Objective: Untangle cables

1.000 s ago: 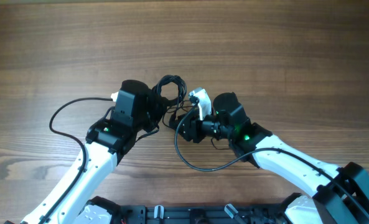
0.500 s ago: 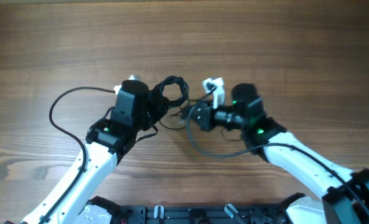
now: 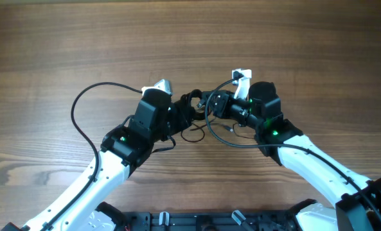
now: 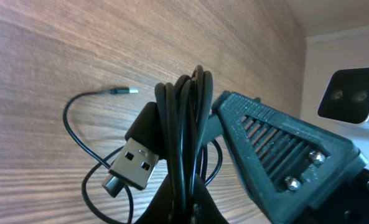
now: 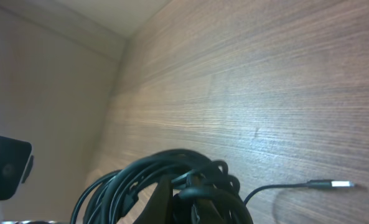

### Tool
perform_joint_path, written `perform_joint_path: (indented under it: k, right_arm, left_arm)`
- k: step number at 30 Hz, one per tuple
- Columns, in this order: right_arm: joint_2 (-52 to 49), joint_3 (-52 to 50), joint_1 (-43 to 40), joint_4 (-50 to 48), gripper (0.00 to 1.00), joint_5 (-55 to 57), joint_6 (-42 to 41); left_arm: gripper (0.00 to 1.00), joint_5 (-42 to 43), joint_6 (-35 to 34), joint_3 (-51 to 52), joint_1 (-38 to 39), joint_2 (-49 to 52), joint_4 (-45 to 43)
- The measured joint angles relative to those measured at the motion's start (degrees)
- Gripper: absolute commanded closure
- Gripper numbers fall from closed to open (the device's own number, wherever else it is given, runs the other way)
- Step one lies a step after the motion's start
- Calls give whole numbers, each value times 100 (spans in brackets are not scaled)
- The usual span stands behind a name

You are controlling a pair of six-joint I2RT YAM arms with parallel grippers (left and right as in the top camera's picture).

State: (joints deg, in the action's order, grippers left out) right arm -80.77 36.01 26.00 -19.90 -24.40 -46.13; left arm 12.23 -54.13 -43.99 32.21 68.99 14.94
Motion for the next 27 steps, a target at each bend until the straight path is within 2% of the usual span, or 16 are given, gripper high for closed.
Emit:
perform_joint_path:
  k: [1,2,4,5,6,8,9,14,17,19,20,21,22,23,25,27]
  right_arm:
    - [0,0,70,2,95,76,103]
    - [0,0,153,11,91,140,280]
    - [0,2,540,105,55,221,610]
    - [0,7,625,195,48,317,752]
    - [0,9,627,297,37,372,813]
    - [0,7,533,446,7,472,960]
    - [2,7,437,472,0,461,1010]
    - [505,2,-398,555,0,-107,1001]
    - [846,22,-807,1067,1,-273,1003]
    - [846,20,-861,1526,2,-306,1001]
    - [846,9,-866,1692,11,-326,1008]
    - [846,9,-866,1753,37,-372,1143]
    - [846,9,-866,1805,54,-417,1449]
    - [846,9,-866,1836,60,-483,1687]
    - [846,9,-866,1834,64,-800,1864]
    - [846,9,-866,1781,69,-1165,1836]
  left_arm:
    - [96,35,-120,0,0,0,0]
    - [96,61,-212,0,0,0,0]
    - [96,125,-640,0,0,0,-83]
    - [96,122,-706,2,0,0,-72]
    - [96,129,-752,13,-7,0,-57]
    - [96,125,-837,24,-101,0,-57]
    - [96,136,-876,24,-188,0,-83]
    - [96,326,-1060,22,-868,0,-136]
    - [96,444,-1233,22,-1207,0,-192]
    - [96,527,-1097,22,-1292,0,-221]
    - [96,614,-885,22,-1325,0,-282]
    - [96,756,-531,22,-1333,0,-378]
    - [96,1045,120,22,-1333,0,-474]
    - [96,1294,667,22,-1333,0,-498]
    - [96,1707,1740,22,-1331,0,-481]
    - [96,1899,2470,22,-1333,0,-479]
